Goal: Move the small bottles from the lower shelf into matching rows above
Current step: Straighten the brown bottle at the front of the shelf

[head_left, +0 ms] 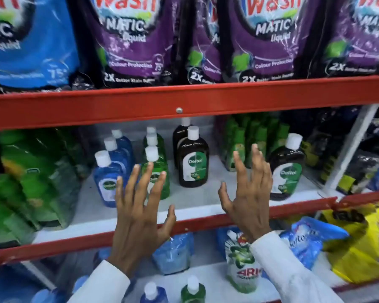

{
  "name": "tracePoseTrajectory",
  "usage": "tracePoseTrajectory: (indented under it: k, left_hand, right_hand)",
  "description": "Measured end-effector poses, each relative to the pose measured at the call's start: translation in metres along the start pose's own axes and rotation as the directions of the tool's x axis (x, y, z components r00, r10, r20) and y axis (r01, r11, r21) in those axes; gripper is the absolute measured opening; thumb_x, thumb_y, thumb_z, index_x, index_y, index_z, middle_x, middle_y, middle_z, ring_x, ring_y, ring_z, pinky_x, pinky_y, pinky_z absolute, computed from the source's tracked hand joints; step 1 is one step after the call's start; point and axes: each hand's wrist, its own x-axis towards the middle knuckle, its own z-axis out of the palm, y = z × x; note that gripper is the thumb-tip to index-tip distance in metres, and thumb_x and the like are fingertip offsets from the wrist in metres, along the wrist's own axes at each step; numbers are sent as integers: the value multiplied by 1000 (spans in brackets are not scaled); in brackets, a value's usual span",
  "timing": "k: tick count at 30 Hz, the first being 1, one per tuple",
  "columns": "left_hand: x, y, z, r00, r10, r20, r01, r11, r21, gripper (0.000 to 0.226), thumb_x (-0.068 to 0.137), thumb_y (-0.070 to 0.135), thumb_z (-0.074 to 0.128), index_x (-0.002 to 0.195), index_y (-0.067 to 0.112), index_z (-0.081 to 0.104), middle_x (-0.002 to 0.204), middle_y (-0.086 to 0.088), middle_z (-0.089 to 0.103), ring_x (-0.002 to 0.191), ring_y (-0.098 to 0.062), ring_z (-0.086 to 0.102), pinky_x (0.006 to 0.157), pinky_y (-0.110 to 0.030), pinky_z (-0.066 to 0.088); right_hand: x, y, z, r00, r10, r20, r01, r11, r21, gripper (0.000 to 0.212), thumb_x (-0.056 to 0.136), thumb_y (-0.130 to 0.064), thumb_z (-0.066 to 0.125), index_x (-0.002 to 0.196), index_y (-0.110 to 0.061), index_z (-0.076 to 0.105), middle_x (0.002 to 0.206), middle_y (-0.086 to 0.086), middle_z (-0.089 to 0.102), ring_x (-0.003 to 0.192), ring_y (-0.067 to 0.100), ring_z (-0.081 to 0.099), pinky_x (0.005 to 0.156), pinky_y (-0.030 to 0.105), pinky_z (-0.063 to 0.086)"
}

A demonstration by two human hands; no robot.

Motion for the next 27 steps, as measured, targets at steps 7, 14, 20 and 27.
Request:
tracePoseTrajectory:
  k: [7, 14, 20, 27]
  left_hand:
    - [-30, -23, 32, 971, -98, 220, 96, 995, 23, 68, 83, 49, 50, 141, 14, 44, 145, -17, 48, 133, -41, 44, 114, -64, 28]
    - [-41, -29, 43, 955, -141, 261, 147, 989, -4, 65, 85, 52, 46, 139, 15, 46, 144, -15, 50, 138, -36, 40, 118, -60, 25]
    - [-50, -41, 40, 947, -166, 277, 181, 983, -31, 64, 86, 52, 46, 139, 17, 47, 145, -12, 51, 138, -32, 40, 119, -57, 24]
    - [-63, -59, 34, 921, -222, 320, 237, 971, -10, 60, 87, 56, 41, 131, 18, 55, 136, -4, 61, 135, -23, 46, 120, -52, 25]
  right_hand:
    - [11, 38, 24, 913, 406, -22, -404, 912, 71, 99, 84, -41, 71, 155, -2, 15, 164, 26, 13, 149, 45, 20, 122, 54, 20]
    - [18, 74, 34, 816, 578, 12, -555, 777, 295, 106, 84, -33, 75, 157, -9, 1, 162, 28, 13, 149, 42, 16, 121, 50, 17]
    - [19, 70, 30, 829, 559, 26, -527, 764, 372, 103, 76, -23, 81, 152, -9, 12, 155, 29, 19, 147, 43, 16, 120, 60, 26]
    - [8, -18, 29, 909, 400, 120, -398, 741, 541, 106, 72, -25, 87, 148, -6, 16, 149, 17, 24, 134, 17, 31, 115, 22, 26]
